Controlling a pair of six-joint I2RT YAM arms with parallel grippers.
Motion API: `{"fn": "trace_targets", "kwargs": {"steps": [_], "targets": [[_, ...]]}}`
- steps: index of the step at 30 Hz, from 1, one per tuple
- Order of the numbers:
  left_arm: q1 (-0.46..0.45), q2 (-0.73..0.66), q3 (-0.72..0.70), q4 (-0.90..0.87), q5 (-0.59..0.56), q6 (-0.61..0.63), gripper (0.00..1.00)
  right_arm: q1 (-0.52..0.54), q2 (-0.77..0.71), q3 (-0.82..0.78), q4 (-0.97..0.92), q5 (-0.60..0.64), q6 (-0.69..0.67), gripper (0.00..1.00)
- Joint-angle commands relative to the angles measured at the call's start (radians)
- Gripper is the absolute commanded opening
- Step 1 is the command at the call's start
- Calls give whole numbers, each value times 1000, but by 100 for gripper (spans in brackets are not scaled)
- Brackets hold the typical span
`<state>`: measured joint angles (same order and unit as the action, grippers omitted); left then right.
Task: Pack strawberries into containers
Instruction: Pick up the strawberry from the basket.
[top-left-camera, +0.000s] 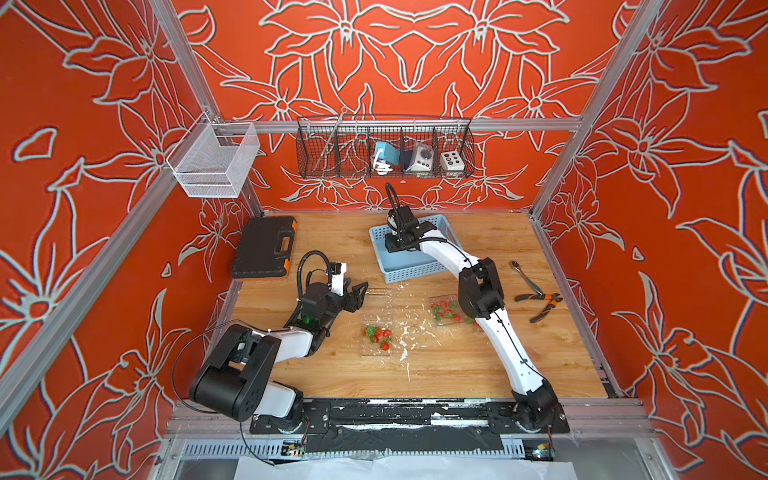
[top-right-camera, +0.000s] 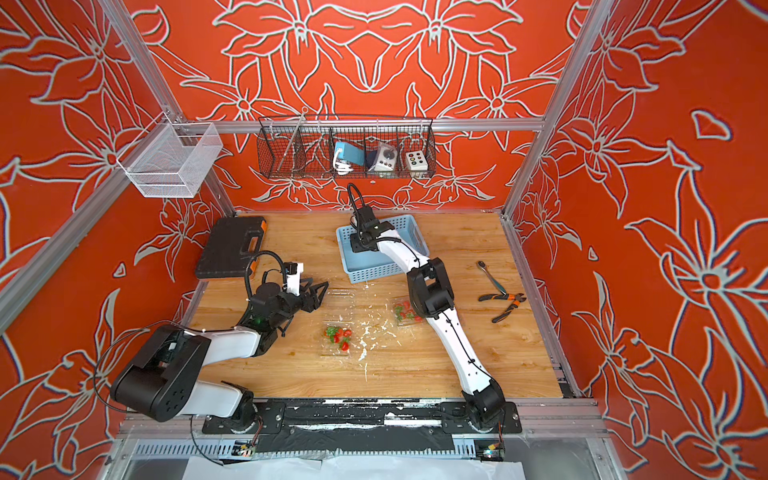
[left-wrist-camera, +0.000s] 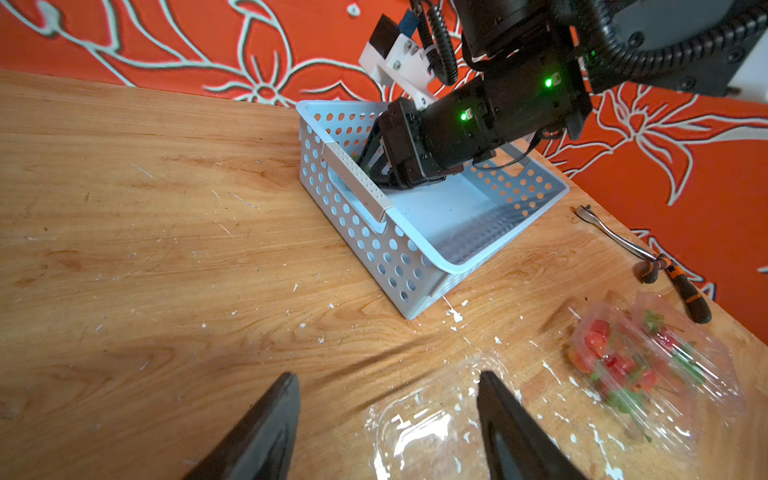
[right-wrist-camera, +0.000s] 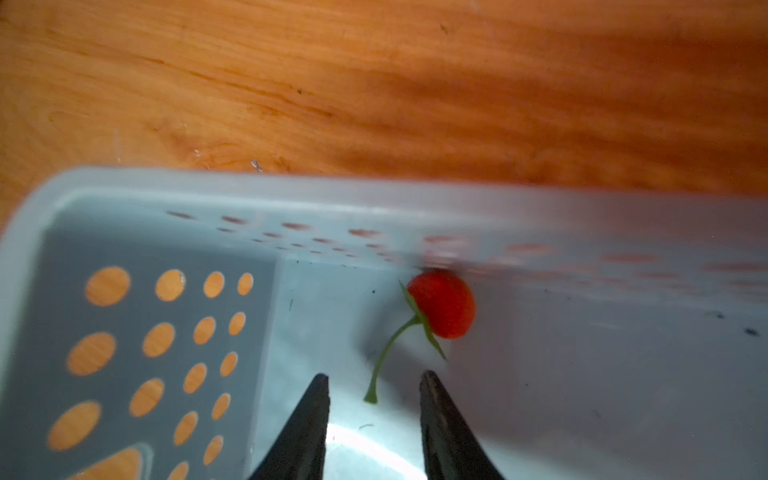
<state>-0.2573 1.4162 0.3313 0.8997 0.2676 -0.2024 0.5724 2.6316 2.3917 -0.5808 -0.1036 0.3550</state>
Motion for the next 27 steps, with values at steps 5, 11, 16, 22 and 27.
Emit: {"fn": "trace_targets", "kwargs": {"steps": [5,11,16,22,27], "targets": [[-1,-20,12,10,9,1,67,12,51,69,-24,120,116,37],[0,-22,11,9,9,0,67,0,114,162,-53,146,163,21],[0,-24,11,6,5,2,67,-7,113,156,-43,147,182,8],[0,-23,10,8,7,3,67,-14,-29,-48,56,145,148,0],[0,-22,11,9,9,0,67,-15,-196,-260,158,121,87,0]]}}
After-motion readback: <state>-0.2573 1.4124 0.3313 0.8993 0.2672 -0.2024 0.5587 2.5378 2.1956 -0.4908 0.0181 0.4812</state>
